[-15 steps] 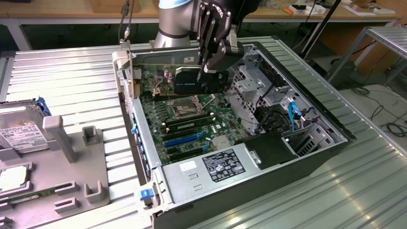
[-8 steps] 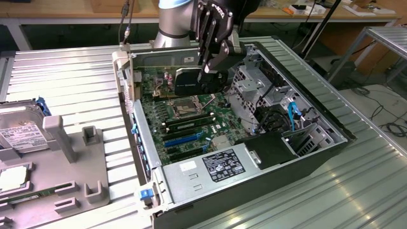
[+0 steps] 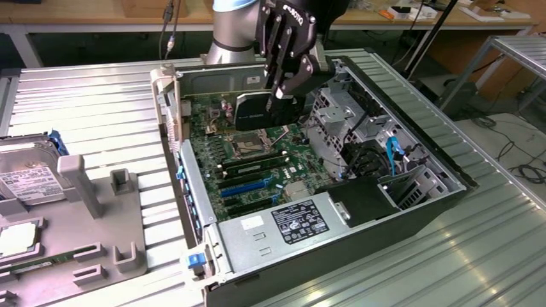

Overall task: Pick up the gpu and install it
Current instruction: 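Insert the gpu into the slot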

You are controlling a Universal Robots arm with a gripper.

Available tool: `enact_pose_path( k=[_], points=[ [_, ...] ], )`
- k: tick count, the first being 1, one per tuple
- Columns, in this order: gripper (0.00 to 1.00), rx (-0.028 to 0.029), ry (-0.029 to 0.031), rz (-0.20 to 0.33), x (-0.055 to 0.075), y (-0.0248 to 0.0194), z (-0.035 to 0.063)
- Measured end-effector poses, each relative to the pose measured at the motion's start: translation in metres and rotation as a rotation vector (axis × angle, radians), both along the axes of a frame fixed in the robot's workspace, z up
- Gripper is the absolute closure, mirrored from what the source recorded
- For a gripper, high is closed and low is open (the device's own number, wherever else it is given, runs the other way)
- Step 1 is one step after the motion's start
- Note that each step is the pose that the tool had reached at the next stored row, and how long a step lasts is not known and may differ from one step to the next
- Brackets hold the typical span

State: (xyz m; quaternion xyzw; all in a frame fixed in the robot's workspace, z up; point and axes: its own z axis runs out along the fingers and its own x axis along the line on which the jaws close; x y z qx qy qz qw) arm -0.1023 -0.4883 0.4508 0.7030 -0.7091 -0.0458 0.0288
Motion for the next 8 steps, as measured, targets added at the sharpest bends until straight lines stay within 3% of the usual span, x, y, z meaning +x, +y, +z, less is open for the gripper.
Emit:
enact_pose_path(
  k=[8],
  points=[
    [0.73, 0.0000, 0.0000, 0.070, 0.0000, 0.0000, 0.0000]
  ],
)
